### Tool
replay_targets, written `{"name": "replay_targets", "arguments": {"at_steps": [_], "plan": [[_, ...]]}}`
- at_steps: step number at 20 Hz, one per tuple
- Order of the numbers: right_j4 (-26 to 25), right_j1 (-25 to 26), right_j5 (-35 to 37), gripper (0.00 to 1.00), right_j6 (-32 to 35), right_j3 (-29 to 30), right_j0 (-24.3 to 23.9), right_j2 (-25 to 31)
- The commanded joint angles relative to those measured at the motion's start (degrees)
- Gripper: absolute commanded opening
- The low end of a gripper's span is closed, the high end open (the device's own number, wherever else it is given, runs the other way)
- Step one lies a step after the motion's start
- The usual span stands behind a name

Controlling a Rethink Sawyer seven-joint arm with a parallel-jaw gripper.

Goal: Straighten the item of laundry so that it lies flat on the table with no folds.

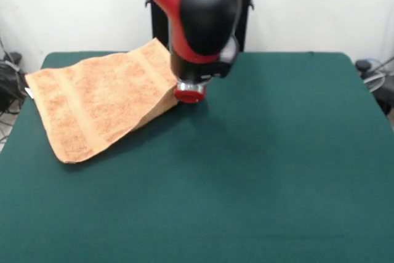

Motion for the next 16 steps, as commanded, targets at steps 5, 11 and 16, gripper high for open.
{"name": "replay_targets", "arguments": {"at_steps": [5,11,16], "plan": [[-4.98,-8.40,12.12,0.00,-3.17,6.42,-5.15,15.40],[-6.04,-10.48,11.17,0.00,-2.18,8.11,-5.13,17.05],[-7.30,-12.14,10.04,0.00,-0.22,9.25,-4.36,17.41]]}}
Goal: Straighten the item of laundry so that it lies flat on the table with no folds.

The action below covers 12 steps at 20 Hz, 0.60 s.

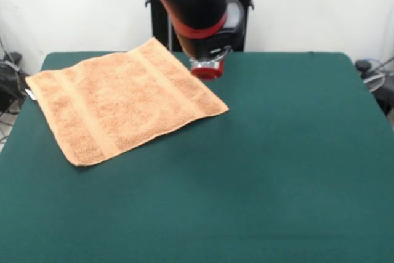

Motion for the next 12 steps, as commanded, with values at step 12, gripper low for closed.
{"name": "replay_targets", "arguments": {"at_steps": [12], "plan": [[-10.53,-4.40,-22.01,0.00,5.05,8.36,11.49,2.30]]}}
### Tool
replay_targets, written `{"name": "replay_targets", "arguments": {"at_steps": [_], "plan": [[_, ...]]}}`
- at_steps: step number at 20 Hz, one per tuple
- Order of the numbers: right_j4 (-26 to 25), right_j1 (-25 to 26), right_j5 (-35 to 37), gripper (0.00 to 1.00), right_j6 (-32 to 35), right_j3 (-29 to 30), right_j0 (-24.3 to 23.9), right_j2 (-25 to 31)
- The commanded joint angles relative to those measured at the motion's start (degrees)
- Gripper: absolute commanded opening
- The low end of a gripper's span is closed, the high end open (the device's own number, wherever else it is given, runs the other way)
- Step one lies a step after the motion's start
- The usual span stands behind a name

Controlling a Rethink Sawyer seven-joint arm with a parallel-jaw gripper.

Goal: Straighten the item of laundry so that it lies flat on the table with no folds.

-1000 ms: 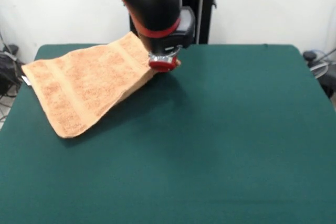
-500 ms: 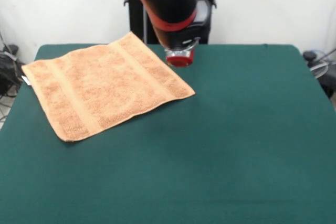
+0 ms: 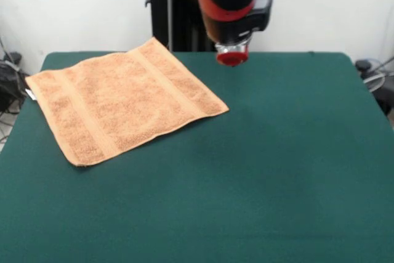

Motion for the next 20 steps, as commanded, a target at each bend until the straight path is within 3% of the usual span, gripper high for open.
{"name": "replay_targets", "arguments": {"at_steps": [1,2,6,10,20], "plan": [[-8.76,0.87,-24.09,0.00,6.01,4.27,9.34,-0.24],[-10.56,2.09,-31.17,0.00,6.94,4.28,11.01,-1.33],[-14.23,3.45,-41.44,0.00,8.01,2.22,14.36,-4.63],[-15.63,0.51,-44.21,0.00,4.43,2.94,12.27,-1.11],[-18.05,-0.25,-43.71,0.00,-0.52,-0.51,6.56,3.23]]}}
